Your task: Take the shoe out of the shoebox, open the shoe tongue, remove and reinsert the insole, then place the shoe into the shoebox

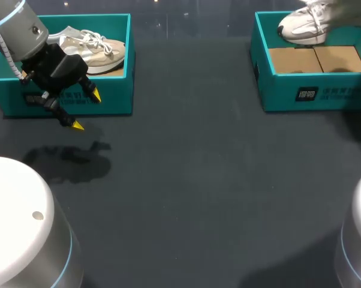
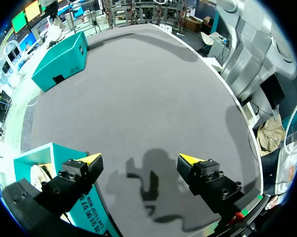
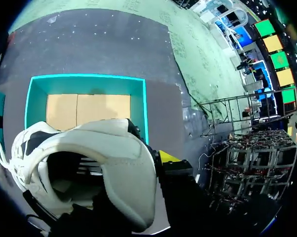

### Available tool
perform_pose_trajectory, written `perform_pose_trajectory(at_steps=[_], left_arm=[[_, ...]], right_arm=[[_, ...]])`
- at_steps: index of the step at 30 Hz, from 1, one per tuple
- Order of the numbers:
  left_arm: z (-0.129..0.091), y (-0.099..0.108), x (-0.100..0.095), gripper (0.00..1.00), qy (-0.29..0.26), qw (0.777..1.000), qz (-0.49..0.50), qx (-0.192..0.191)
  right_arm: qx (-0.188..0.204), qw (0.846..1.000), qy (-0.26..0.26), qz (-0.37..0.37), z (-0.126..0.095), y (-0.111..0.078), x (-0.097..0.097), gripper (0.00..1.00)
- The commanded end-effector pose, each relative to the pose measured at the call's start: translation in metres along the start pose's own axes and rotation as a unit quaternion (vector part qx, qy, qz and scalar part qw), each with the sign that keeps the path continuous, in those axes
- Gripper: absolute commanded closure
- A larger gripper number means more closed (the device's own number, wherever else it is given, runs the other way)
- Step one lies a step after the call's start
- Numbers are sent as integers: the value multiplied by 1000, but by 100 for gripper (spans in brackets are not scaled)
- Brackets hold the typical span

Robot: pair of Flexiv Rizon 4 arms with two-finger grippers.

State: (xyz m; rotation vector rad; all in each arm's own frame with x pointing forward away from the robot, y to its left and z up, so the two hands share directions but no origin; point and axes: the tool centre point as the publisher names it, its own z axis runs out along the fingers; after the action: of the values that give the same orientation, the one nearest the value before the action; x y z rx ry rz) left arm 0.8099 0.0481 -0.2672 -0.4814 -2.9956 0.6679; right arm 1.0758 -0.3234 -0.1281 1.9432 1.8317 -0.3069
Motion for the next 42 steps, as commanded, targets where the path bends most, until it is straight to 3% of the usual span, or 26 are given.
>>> perform_pose_trajectory(at_steps=[1, 14, 30, 42], left_arm=[[-1, 0, 1, 0, 0, 1000, 0, -1], [-1, 0, 1, 0, 0, 1000, 0, -1], [-1, 0, 1, 0, 0, 1000, 0, -1], [-1, 0, 1, 0, 0, 1000, 0, -1]], right_arm=[[-4, 998, -24, 55, -4, -5, 3, 100], [-7, 995, 3, 98, 45, -32, 8, 100], [-20, 994, 14, 105, 46, -38, 8, 100], [-3, 995, 31, 93, 90, -59, 31, 100]])
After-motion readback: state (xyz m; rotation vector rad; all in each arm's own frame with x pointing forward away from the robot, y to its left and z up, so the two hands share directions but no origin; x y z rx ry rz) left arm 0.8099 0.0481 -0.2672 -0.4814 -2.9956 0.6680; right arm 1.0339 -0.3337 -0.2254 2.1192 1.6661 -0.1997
